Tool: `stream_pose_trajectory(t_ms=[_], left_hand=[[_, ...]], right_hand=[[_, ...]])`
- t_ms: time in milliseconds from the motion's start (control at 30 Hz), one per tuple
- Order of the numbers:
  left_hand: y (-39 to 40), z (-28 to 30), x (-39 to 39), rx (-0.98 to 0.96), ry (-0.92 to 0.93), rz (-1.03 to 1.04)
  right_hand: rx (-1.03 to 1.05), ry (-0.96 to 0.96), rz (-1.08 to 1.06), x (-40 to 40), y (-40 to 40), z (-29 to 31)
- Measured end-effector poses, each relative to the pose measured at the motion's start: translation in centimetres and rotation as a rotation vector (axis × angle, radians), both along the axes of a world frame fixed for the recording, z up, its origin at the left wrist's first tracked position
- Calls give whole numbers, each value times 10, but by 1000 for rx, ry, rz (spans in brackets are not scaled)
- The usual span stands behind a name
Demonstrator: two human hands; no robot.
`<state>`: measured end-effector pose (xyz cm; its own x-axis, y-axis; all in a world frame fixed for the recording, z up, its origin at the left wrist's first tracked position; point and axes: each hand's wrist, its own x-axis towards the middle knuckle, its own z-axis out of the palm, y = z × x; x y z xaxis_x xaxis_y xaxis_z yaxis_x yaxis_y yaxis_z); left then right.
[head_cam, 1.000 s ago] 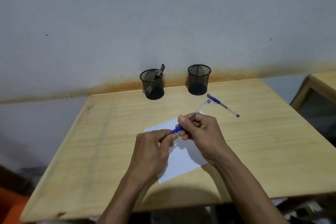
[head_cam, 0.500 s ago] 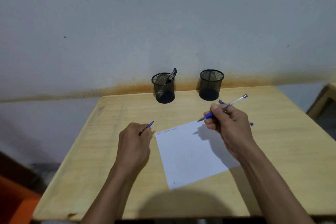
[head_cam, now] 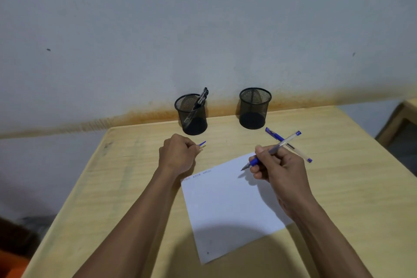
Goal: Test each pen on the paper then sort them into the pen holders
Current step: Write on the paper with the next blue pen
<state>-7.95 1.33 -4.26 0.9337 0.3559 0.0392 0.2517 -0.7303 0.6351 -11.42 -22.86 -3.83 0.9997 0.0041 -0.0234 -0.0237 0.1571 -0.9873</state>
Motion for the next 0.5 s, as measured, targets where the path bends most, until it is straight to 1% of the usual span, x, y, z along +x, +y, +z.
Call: stream_pose_trajectory(t_ms=[100, 200, 400, 500], left_hand=[[2, -4, 10, 1, 74, 13], [4, -6, 16, -15, 83, 24], [4, -9, 18, -52, 57, 90], [5, -9, 11, -101, -25, 78]], right_hand=[[-4, 9, -5, 2, 1, -3], [-18, 11, -1, 3, 0, -5], [-29, 25, 2, 5, 1, -6], [-36, 41, -1, 3, 2, -4]])
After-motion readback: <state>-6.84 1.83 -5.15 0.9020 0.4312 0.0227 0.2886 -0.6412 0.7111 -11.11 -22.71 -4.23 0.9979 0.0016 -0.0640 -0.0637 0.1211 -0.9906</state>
